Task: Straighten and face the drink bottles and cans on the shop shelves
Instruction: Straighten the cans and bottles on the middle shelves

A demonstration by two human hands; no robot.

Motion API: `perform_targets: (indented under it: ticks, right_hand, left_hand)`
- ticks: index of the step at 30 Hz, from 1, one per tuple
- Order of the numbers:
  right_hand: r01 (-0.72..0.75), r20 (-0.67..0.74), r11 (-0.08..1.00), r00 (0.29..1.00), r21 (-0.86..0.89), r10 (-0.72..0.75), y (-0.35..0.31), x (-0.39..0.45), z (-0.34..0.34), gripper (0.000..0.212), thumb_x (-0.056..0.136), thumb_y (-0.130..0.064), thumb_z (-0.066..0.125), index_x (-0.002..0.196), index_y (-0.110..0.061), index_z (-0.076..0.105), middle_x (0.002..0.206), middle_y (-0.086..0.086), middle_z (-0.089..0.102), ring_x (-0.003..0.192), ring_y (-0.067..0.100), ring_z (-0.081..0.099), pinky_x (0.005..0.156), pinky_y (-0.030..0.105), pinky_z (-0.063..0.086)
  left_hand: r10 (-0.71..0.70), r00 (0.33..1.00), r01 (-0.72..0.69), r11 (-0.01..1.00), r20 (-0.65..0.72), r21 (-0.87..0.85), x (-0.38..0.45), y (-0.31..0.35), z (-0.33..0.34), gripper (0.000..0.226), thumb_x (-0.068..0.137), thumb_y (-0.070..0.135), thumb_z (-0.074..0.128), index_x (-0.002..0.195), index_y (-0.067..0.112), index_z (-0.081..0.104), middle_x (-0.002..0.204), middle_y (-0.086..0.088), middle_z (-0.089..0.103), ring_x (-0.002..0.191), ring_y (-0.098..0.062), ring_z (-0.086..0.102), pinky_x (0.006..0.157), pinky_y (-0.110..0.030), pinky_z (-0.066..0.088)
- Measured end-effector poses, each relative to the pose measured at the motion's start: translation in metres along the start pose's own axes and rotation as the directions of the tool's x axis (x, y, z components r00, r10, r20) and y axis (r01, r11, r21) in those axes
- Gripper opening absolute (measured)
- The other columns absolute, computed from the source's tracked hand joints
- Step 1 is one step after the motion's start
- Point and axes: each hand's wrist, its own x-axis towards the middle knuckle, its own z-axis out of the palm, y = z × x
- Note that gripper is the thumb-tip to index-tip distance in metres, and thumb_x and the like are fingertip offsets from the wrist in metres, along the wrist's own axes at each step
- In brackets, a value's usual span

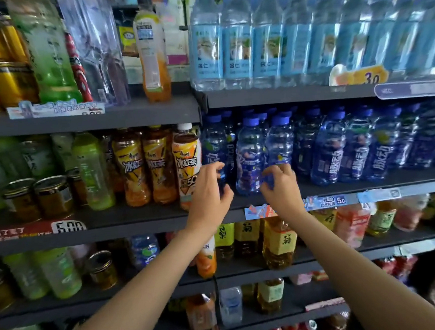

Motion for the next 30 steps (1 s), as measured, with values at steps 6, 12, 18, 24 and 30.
perform_targets:
  ticks: [6,12,18,24,30]
  right_hand:
    - [-0.391,0.165,0.901,0.917,0.187,0.364,0.047,0.053,-0.022,0.082,0.083,-0.028,0.07,0.143,-0.004,0.02,0.148,0.014,0.031,0.131,0.032,0.038,0.099,0.039,0.038]
    - [-0.413,0.327,0.891,0.882,0.19,0.34,0.072,0.08,-0.004,0.08,0.08,-0.03,0.073,0.141,-0.005,0.026,0.143,0.012,0.039,0.129,0.03,0.041,0.1,0.036,0.037]
    - [-0.337,0.258,0.938,0.916,0.076,0.308,0.077,0.083,0.013,0.086,0.08,-0.04,0.07,0.141,0.001,0.025,0.142,0.019,0.034,0.129,0.038,0.036,0.104,0.045,0.036]
    - [-0.287,0.202,0.929,0.949,0.233,0.242,0.083,0.067,0.009,0.075,0.082,-0.031,0.071,0.138,-0.002,0.029,0.139,0.016,0.031,0.121,0.03,0.042,0.092,0.025,0.037]
    - [-0.202,0.072,0.95,0.979,0.237,0.19,0.098,0.026,-0.018,0.041,0.09,-0.017,0.06,0.125,-0.004,0.044,0.127,0.012,0.043,0.107,0.024,0.052,0.077,0.02,0.035]
  left_hand:
    - [-0.329,0.929,0.339,0.94,0.168,-0.033,0.038,0.004,0.068,0.071,0.089,0.027,0.061,0.144,0.008,0.021,0.147,-0.006,0.029,0.135,-0.02,0.032,0.108,-0.029,0.03]
    - [-0.509,0.849,0.515,0.857,0.142,-0.006,0.073,-0.006,0.109,0.068,0.087,0.026,0.064,0.139,0.003,0.027,0.142,-0.011,0.035,0.132,-0.025,0.035,0.105,-0.033,0.032]
    - [-0.522,0.853,0.522,0.852,0.002,0.041,0.056,-0.008,0.116,0.053,0.089,0.014,0.059,0.135,0.006,0.032,0.131,-0.012,0.041,0.116,-0.025,0.048,0.091,-0.028,0.041]
    - [-0.286,0.954,0.294,0.952,-0.089,0.089,0.013,0.001,0.106,0.04,0.087,0.0,0.052,0.125,0.003,0.041,0.124,-0.011,0.041,0.104,-0.018,0.051,0.078,-0.023,0.044]
    - [-0.223,0.974,0.227,0.966,-0.05,0.124,-0.02,0.014,0.105,0.036,0.084,-0.004,0.051,0.12,-0.001,0.045,0.118,-0.015,0.045,0.099,-0.022,0.054,0.076,-0.025,0.042]
